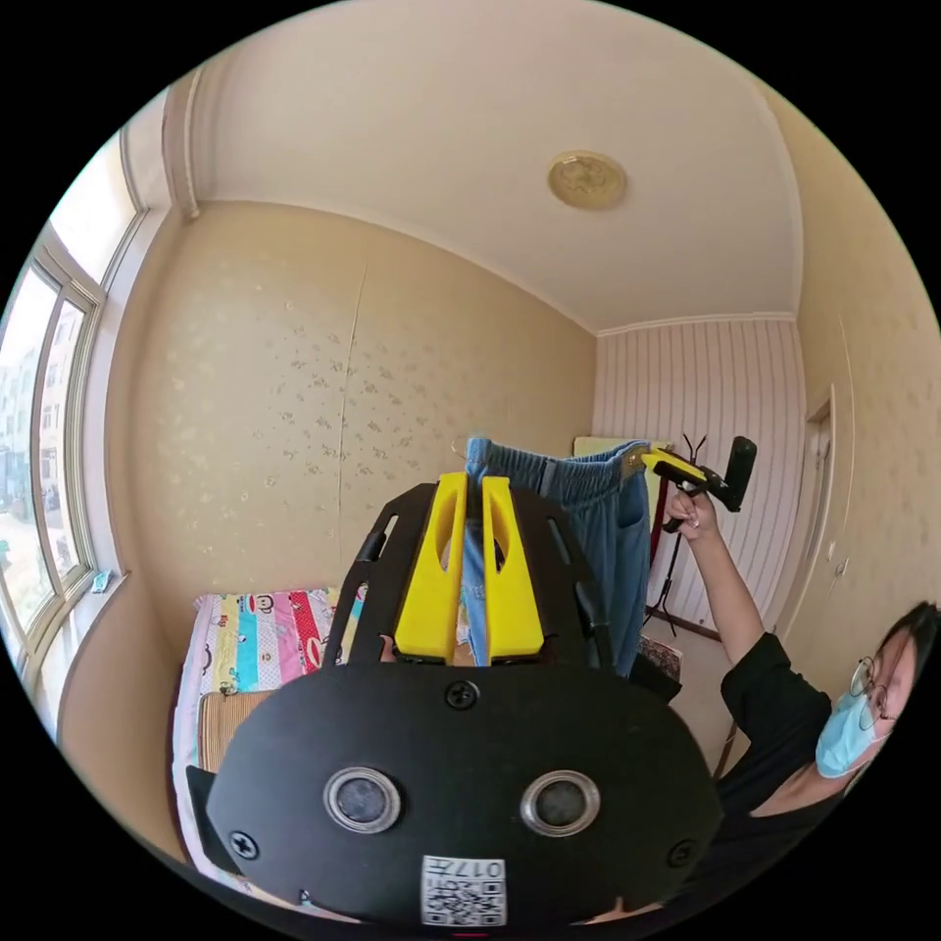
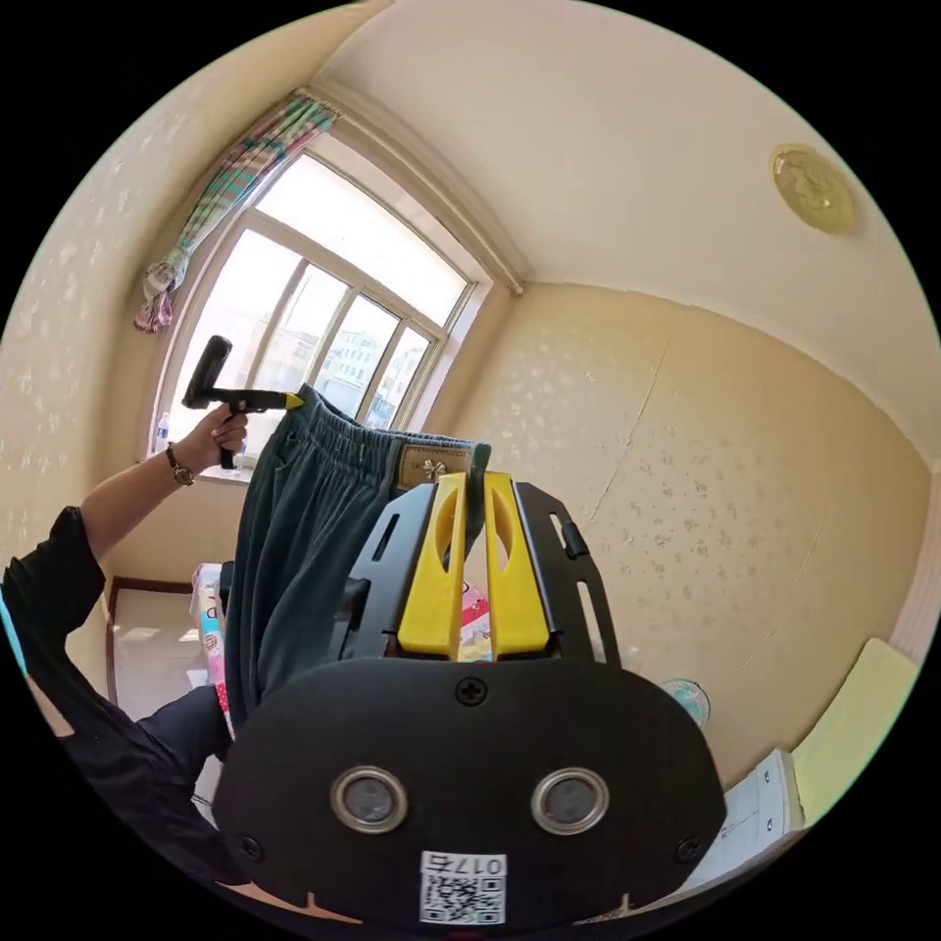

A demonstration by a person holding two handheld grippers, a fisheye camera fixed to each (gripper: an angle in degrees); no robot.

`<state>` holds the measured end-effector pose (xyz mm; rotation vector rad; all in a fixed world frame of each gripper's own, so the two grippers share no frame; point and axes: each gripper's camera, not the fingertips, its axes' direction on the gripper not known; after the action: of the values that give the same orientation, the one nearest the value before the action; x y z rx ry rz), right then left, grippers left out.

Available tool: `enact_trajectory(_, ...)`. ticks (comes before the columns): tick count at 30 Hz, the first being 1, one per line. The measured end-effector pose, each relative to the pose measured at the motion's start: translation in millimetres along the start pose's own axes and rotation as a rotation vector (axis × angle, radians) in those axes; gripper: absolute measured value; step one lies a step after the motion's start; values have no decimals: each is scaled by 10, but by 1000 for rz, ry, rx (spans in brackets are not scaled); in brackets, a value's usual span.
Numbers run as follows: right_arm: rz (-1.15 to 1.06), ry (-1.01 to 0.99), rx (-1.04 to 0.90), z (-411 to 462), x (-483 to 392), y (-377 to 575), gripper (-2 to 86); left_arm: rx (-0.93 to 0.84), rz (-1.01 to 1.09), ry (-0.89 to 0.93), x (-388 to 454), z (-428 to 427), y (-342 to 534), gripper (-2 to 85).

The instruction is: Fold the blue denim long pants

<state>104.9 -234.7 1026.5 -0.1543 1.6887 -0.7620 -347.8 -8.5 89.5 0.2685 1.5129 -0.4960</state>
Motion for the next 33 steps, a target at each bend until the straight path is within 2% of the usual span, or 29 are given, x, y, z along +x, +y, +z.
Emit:
enact_trajectory(5, 18, 24, 62, -450, 11, -482, 25, 11, 61, 61, 598, -168, -329, 10)
enact_trajectory(7, -51, 27, 67, -540, -50, -611, 25, -126, -1, -19, 760, -57, -480, 10)
enact_trajectory(10, -74, 112, -108, -376, -94, -839, 26, -196, 38, -74, 1123, 86, -569, 9)
enact_trajectory(11, -30, 128, -118, -370, -78, -897, 26, -175, 47, -96, 1217, 79, -575, 9)
enact_trajectory(14, 50, 43, 106, -666, -66, -906, 28, 9, 55, -233, 1643, -52, -530, 8)
enact_trajectory(17, 116, 117, 5, -662, 14, -1024, 28, -59, 51, -150, 1787, 42, -592, 8)
enact_trajectory(21, 96, 84, 93, -915, -63, -1061, 26, -17, 107, -196, 2069, -2, -541, 8)
enact_trajectory(24, 93, 114, 95, -1040, -156, -1125, 25, 66, 120, -147, 2166, -121, -465, 8)
enact_trajectory(28, 77, 95, 102, -1174, -222, -1198, 25, 138, 145, -175, 2325, -241, -398, 8)
enact_trajectory(33, 53, 122, 127, -1368, -344, -1269, 25, 144, 149, -131, 2350, -311, -460, 8)
